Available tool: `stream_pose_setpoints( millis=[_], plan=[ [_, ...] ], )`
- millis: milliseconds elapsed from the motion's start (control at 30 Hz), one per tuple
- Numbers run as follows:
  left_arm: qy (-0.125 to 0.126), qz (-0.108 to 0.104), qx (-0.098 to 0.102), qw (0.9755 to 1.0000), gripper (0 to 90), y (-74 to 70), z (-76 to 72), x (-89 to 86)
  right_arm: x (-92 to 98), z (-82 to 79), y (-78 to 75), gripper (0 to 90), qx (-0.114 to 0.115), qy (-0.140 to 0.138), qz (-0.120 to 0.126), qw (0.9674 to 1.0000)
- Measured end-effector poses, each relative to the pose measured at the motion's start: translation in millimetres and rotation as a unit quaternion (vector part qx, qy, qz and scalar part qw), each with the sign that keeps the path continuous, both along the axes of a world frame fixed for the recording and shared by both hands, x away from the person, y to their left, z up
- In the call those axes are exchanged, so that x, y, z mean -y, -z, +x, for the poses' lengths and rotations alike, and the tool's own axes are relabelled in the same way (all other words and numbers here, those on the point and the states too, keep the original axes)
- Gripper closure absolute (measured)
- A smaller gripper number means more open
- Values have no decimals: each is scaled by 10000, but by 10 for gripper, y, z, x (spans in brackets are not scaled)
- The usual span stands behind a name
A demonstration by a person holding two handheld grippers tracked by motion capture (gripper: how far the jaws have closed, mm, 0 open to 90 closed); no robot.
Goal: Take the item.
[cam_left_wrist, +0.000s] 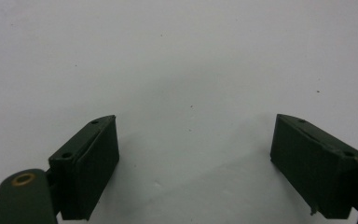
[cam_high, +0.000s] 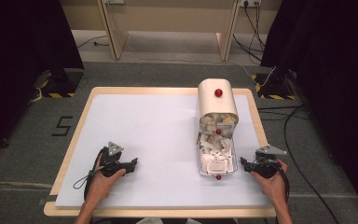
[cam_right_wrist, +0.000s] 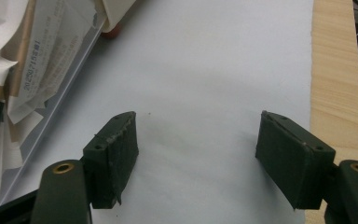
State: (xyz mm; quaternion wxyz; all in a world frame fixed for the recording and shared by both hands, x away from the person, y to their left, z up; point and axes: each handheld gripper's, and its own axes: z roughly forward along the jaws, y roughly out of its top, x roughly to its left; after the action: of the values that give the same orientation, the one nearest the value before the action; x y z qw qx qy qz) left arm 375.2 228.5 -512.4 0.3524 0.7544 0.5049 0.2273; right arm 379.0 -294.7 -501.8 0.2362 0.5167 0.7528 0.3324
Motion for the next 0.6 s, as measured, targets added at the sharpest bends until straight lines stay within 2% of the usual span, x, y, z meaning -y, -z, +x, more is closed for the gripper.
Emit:
stream_pose_setpoints(
  millis=[167,367,433,500,600],
  plan=[
    [3,-8,-5,10000,144,0,1,-2,4,-1,-2,297,0,-4,13,10000],
    [15,-23,-19,10000,143,0,3,-6,47,-16,-28,336,14,82,183,9998],
    [16,-25,-20,10000,143,0,3,-7,66,-28,-70,350,96,102,257,9996],
    [13,-30,-20,10000,143,0,3,-6,80,-51,-148,367,257,119,433,9987],
    [14,-31,-20,10000,143,0,3,-6,72,-91,-244,386,454,33,525,9976]
  ],
)
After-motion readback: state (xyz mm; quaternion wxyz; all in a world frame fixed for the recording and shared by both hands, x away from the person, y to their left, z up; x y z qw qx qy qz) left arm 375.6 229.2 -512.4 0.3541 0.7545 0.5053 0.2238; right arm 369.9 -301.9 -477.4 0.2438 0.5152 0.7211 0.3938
